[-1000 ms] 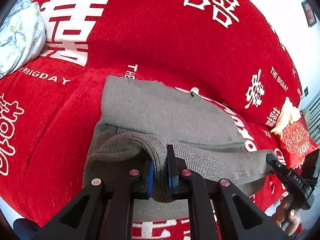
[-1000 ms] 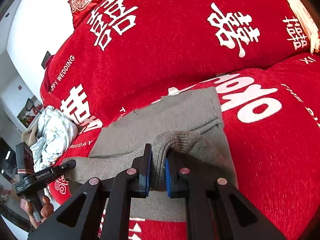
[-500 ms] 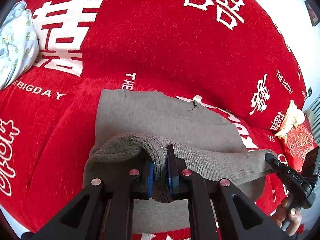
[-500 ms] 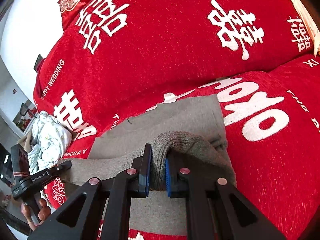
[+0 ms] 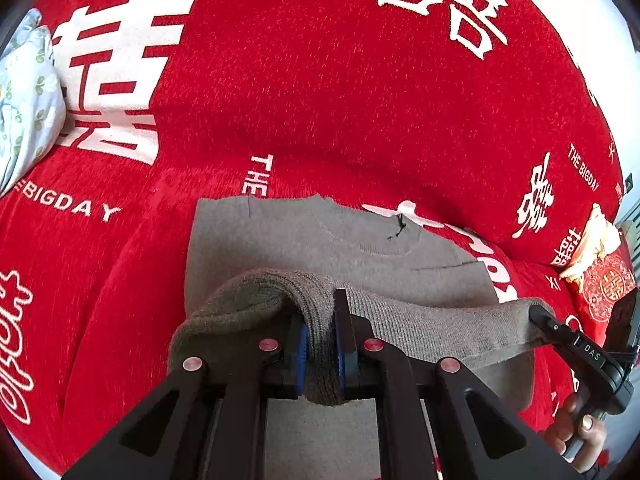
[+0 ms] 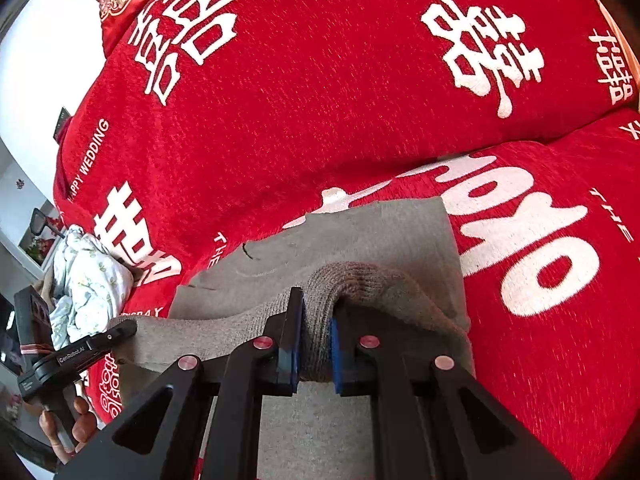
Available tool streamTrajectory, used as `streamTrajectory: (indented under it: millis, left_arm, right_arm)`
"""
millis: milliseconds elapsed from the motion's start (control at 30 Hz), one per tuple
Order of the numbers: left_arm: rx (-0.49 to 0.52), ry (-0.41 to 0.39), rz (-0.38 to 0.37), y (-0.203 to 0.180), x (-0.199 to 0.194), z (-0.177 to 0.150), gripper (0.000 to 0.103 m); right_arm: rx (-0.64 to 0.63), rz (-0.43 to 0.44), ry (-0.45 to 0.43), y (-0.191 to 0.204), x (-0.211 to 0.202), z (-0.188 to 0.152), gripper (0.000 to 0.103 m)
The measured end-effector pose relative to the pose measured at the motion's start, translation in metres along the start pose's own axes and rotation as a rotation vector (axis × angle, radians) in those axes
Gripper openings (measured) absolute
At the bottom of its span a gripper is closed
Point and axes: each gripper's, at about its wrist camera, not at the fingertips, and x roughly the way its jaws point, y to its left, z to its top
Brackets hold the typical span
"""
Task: Fold small clothes
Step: 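Lay the hem over the collar with both tools, folding the sweater in half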
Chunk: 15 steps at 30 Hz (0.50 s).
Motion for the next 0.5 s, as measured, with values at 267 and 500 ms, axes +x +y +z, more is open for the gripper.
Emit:
streamTrajectory:
  millis: [267,500]
  left_arm:
    - [0.001,0.008,0.003,0.000,0.011,0.012,0.012]
    - [0.013,0.016,0.021,-0.004,0.024,0.025,0.012]
  right_arm:
    - [-0.003,-0.007,0.007,0.000,0.012,0.013,0.013]
    - [-0.007,-0.020,0.017,0.001,0.025,0.024,0.013]
